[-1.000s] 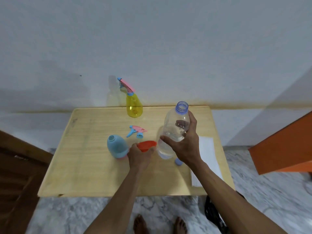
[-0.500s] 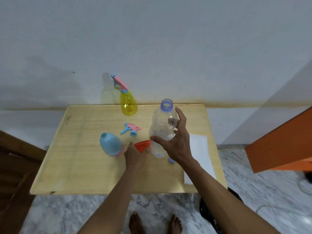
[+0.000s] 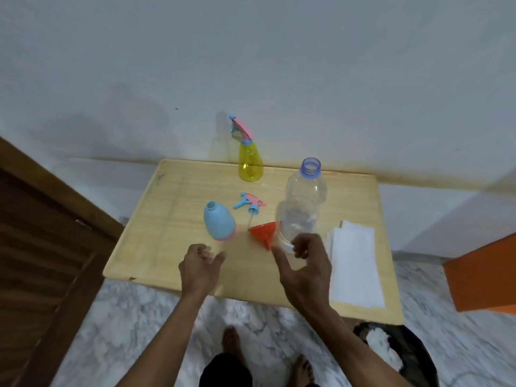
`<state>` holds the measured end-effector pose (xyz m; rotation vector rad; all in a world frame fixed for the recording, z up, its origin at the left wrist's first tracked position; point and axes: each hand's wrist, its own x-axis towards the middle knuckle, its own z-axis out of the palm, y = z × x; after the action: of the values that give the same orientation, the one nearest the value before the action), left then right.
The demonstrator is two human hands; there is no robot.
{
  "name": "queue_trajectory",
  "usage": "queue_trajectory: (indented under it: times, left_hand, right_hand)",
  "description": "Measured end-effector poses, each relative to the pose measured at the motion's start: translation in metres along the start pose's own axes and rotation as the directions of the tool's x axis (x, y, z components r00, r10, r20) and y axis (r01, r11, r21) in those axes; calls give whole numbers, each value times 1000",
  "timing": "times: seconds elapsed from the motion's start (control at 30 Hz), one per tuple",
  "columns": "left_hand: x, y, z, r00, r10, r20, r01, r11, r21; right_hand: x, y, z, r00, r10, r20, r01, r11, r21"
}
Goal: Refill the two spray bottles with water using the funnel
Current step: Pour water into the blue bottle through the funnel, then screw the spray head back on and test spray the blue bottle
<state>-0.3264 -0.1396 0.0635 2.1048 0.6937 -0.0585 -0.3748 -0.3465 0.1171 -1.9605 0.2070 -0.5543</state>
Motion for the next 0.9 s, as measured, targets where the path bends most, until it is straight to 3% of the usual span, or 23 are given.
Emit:
queue_trajectory:
  times: [0.07,0.17,0.3,0.43,0.6,0.9]
  left_hand:
    - [14,-9,-11,1000,12,-28,-13,999,-41]
    - [35,-15,-20,995,103,-9,-103,994,-27]
    - [71,-17,-19,965,243,96,-244,970,-7]
    - [102,-17,-12,915,343,213,-339,939,-56]
    - [129,-14,-7,860,408,308,-366,912,-184]
    - [145,-21,7,829,434,352,-342,893,-294]
  right_hand:
    - [-3,-3,20,990,-20,139,20,1000,-3]
    - [15,-10,57,965,69,251,-51,996,-77]
    - [62,-7,117,937,196,289,-104,947,-305]
    - [112,8,159,887,329,324,-101,823,-560]
    - [137,30,194,799,561,216,-258,646,-719]
    - [140,44,218,742,664,86,-406,549,-731]
